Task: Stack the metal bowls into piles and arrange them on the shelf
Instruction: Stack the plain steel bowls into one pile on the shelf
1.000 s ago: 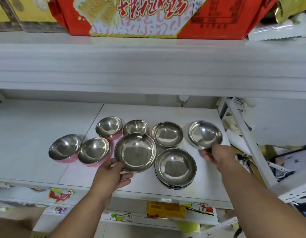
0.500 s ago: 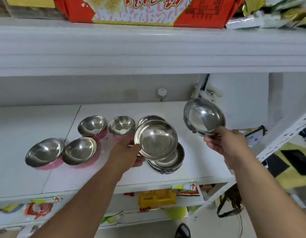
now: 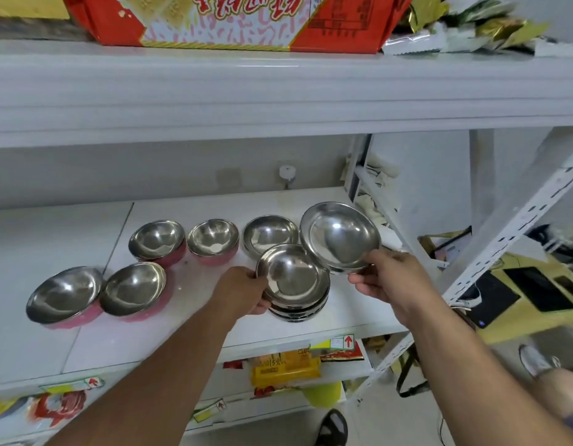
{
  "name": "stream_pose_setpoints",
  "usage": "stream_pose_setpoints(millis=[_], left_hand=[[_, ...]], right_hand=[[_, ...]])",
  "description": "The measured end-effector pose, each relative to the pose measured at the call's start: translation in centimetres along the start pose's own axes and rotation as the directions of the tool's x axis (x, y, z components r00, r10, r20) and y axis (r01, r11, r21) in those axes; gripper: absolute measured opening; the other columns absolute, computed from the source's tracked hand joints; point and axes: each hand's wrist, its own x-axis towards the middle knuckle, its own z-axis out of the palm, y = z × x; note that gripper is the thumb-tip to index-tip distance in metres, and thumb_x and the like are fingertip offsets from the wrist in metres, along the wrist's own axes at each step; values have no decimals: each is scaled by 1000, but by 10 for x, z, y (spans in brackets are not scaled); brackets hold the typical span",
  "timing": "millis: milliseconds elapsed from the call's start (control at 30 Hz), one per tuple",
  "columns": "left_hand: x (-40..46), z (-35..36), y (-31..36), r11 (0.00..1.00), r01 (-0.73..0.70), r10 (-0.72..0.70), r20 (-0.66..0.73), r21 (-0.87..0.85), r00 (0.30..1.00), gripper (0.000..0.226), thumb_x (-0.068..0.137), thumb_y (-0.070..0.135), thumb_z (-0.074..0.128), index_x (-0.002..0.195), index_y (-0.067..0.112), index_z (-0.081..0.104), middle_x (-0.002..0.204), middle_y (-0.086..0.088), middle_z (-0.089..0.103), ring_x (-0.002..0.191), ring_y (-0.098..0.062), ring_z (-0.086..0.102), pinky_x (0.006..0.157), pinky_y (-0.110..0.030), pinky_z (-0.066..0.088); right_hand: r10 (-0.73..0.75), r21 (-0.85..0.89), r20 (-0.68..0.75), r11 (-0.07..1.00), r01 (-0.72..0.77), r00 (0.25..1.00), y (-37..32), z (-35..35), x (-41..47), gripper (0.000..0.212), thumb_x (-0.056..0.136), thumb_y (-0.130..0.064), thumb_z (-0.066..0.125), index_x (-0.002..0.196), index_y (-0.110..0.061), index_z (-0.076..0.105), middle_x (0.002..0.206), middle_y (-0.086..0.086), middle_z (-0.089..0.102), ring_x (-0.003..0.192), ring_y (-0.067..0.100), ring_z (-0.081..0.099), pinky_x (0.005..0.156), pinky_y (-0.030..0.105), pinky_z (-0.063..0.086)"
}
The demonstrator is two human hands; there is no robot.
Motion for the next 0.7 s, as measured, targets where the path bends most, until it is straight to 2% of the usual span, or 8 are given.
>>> stream_pose_setpoints(millis=[167, 300, 500, 633, 700], left_hand=[[3, 3, -4, 998, 3, -2, -4, 69, 1000, 20, 95, 13, 56, 97, -2, 69, 80, -23, 76, 63, -26, 72, 67, -34, 65], [1, 4, -5, 994, 3, -5, 15, 106, 1000, 28, 102, 29, 50, 98, 6, 65, 76, -17, 69, 65, -27, 69, 70, -34, 64], [4, -1, -16, 1000, 5, -5, -36, -6, 999, 37, 103, 33, 45, 116, 4, 63, 82, -13, 66, 66, -25, 68, 72, -41, 65], [1, -5, -22, 998, 4, -7, -52, -65, 999, 30, 103, 29, 46, 117, 7, 60, 83, -13, 64, 65, -26, 68, 76, -46, 64], [0, -7, -24, 996, -2, -2, -54, -84, 999, 25, 103, 27, 46, 109, 7, 59, 84, -13, 64, 66, -27, 67, 77, -49, 63]], right_hand=[[32, -70, 63, 997, -28, 997, 3, 12, 0, 19, 96, -13, 60, 99, 4, 69, 81, 18, 80, 69, 19, 77, 67, 31, 64], [49, -132, 108, 991, -34, 993, 6, 21, 4, 22, 95, -12, 59, 100, 7, 69, 89, 24, 79, 67, 18, 77, 65, 30, 65], [91, -197, 149, 978, -61, 985, 12, 34, 4, 20, 94, -14, 63, 98, 5, 69, 86, 21, 79, 69, 20, 78, 65, 29, 64], [112, -224, 170, 972, -72, 979, 16, 38, 3, 18, 94, -15, 67, 95, 3, 70, 83, 21, 80, 71, 21, 78, 66, 29, 65], [110, -227, 165, 971, -70, 980, 19, 39, 2, 21, 95, -19, 69, 94, 2, 70, 81, 21, 79, 70, 21, 78, 64, 29, 64]])
